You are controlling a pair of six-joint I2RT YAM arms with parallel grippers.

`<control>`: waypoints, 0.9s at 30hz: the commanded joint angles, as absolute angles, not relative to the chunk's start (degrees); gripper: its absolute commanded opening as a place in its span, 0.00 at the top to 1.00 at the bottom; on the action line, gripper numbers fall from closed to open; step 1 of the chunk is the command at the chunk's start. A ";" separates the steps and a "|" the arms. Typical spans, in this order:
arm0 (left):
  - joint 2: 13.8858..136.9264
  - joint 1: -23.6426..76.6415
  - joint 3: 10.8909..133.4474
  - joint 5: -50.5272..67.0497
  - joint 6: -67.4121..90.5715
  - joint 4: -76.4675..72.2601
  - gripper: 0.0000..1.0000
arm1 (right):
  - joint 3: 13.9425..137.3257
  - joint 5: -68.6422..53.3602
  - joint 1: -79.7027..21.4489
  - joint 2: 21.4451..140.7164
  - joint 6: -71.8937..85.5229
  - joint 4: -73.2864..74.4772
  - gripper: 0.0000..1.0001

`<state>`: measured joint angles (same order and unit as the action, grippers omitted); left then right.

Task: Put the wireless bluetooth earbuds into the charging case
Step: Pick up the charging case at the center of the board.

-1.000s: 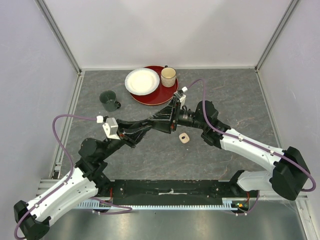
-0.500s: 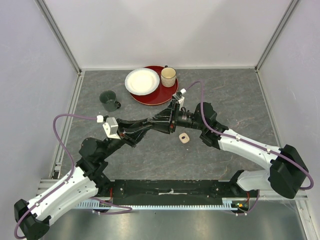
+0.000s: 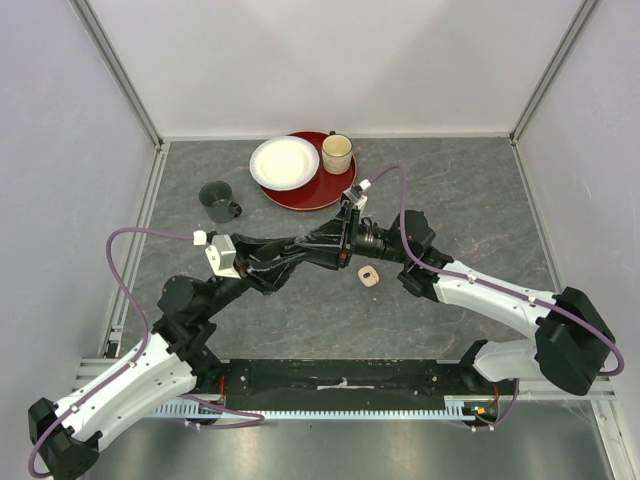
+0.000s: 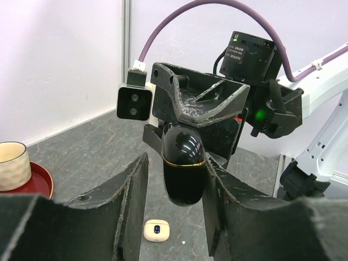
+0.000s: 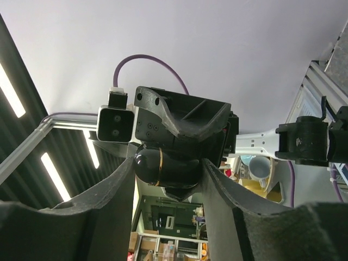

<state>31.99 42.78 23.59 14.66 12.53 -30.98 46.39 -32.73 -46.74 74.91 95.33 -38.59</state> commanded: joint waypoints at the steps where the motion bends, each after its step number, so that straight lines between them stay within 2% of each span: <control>1: 31.90 42.89 23.73 14.77 13.10 -32.70 0.51 | 45.35 -32.52 -47.20 75.06 98.79 -45.88 0.83; 7: 32.08 42.80 23.29 14.24 13.10 -34.19 0.51 | 45.18 -32.52 -47.20 75.23 98.96 -45.97 0.83; 10: 32.96 42.89 23.47 15.03 13.18 -34.45 0.61 | 45.35 -32.69 -47.20 75.41 98.79 -45.79 0.83; 14: 33.49 42.80 23.55 15.29 13.62 -34.80 0.79 | 45.53 -32.78 -47.20 75.41 98.00 -44.04 0.83; 16: 33.66 42.89 23.55 15.38 13.71 -35.24 0.83 | 45.70 -32.61 -47.28 75.32 97.30 -43.16 0.83; 18: 33.92 42.80 23.55 15.29 13.89 -35.33 0.83 | 45.97 -32.35 -47.37 75.06 96.33 -40.53 0.83; 20: 34.19 42.80 23.64 15.64 13.97 -35.51 0.74 | 46.49 -31.99 -47.37 74.53 94.40 -37.72 0.83; 22: 34.19 42.89 23.64 15.64 14.06 -35.42 0.73 | 46.58 -31.29 -47.29 74.09 93.61 -36.83 0.83; 25: 34.28 42.89 23.64 16.00 14.06 -35.42 0.78 | 47.19 -30.94 -47.29 73.74 92.64 -34.72 0.83; 27: 34.01 42.80 23.47 16.00 14.15 -35.42 0.90 | 47.46 -30.94 -47.29 73.74 92.02 -33.66 0.83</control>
<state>33.78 42.76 23.20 15.18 12.95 -32.71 45.25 -30.63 -46.63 74.41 94.87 -38.22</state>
